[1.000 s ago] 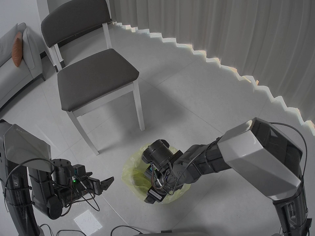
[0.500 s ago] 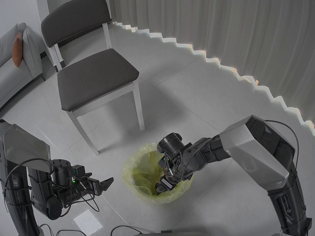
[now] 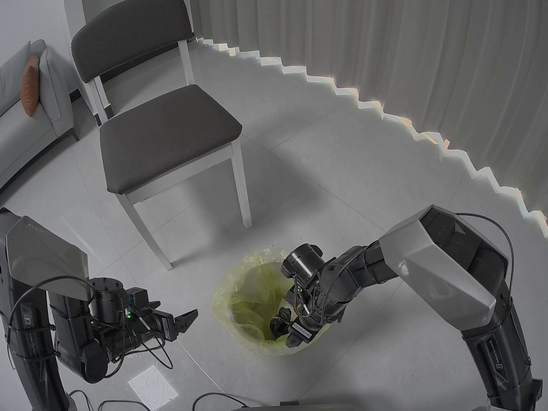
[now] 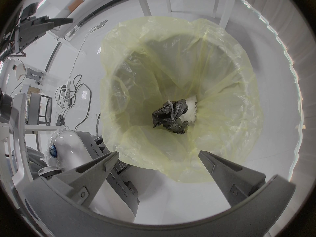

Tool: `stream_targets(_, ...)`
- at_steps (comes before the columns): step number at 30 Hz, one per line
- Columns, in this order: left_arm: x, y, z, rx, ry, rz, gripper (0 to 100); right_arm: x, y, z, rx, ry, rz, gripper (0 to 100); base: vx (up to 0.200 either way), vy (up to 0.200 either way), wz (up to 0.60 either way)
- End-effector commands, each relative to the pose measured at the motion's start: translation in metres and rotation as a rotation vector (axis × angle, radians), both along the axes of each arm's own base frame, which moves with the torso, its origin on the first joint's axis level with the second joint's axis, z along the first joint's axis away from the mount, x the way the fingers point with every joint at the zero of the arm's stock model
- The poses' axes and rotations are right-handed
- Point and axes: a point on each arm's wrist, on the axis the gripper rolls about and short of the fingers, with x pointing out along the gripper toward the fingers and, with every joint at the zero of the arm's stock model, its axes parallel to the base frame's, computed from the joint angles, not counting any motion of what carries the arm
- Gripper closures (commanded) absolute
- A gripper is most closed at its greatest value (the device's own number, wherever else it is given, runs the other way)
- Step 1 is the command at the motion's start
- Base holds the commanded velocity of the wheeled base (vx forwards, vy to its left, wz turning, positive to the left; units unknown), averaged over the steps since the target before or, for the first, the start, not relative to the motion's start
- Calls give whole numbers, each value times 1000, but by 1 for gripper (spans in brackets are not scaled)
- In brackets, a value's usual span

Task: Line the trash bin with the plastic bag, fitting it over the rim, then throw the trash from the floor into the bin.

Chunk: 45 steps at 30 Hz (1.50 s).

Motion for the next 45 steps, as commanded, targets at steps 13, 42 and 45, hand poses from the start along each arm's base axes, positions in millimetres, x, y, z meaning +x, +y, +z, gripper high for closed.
stream_targets(13, 3, -1, -2, -3, -12, 0, 0, -1, 2, -17, -24, 21, 24, 0, 0, 0, 0)
stream_targets(42, 1, -4, 0, -13, -11, -7, 0, -66, 8, 11, -50, 53, 143, 100, 0, 0, 0)
stream_targets(45, 1, -4, 0, -14, -10, -7, 0, -70, 12, 9, -51, 51, 156, 100, 0, 0, 0)
